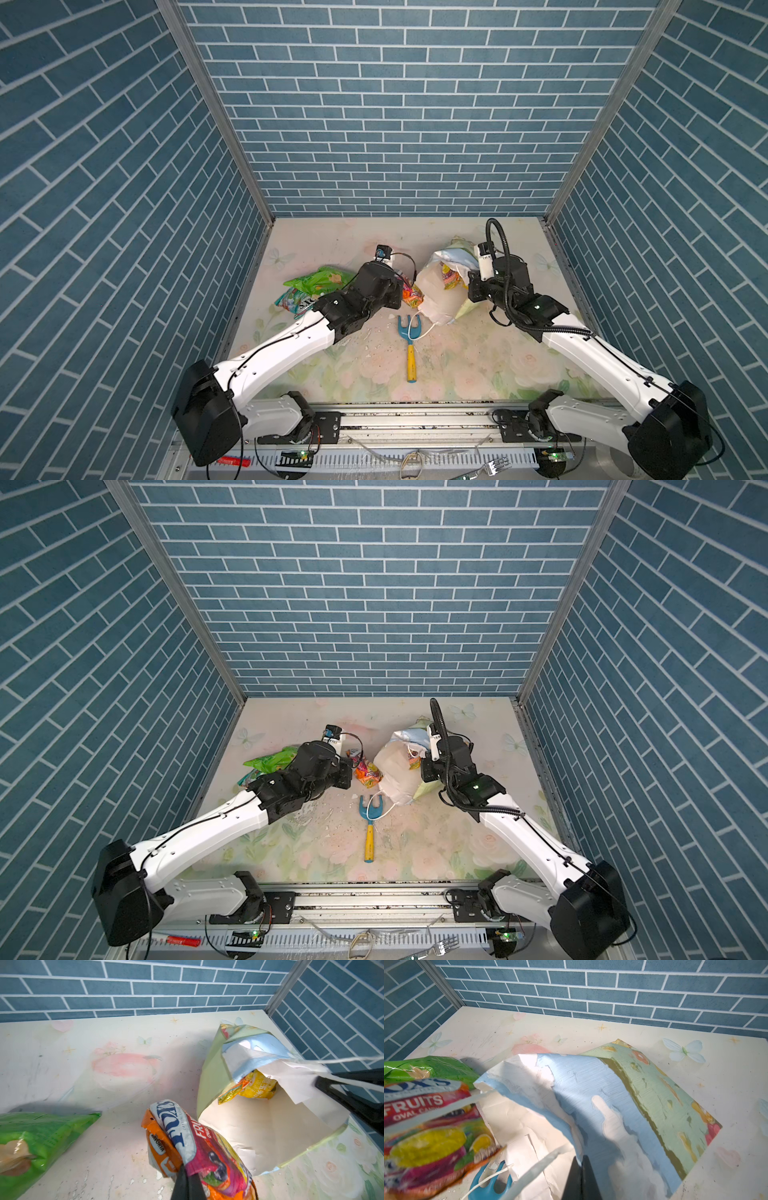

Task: Take the snacks out of the paper bag
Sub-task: 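Lift the Fox's candy bag out of the paper bag with the left gripper, then carry the Fox's candy bag with the left gripper beside the green chip bag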

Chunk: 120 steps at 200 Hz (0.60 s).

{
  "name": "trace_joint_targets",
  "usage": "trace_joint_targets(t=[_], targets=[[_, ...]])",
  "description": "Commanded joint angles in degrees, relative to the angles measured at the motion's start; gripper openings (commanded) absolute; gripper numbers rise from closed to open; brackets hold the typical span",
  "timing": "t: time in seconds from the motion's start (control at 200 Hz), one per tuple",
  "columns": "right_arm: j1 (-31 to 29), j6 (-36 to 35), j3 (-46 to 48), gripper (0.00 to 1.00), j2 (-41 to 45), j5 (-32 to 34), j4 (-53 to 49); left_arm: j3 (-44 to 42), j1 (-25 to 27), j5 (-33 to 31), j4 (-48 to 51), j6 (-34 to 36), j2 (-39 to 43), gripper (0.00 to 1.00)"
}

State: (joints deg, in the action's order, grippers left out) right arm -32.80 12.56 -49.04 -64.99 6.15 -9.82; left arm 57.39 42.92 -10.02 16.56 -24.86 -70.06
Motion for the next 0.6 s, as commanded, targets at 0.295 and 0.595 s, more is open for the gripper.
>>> trace_joint_targets(t=[0.295, 0.595], targets=[[0.06, -1.85, 5.47, 0.0, 2.59, 1.14, 3.47, -2.06, -9.93, 0.07, 5.51, -0.13, 9.11, 0.0], [0.1, -1.66, 7.36, 0.0, 1.99, 1.43, 5.59, -6.14, -12.58, -0.93, 12.11, -1.93, 14.59, 0.0]])
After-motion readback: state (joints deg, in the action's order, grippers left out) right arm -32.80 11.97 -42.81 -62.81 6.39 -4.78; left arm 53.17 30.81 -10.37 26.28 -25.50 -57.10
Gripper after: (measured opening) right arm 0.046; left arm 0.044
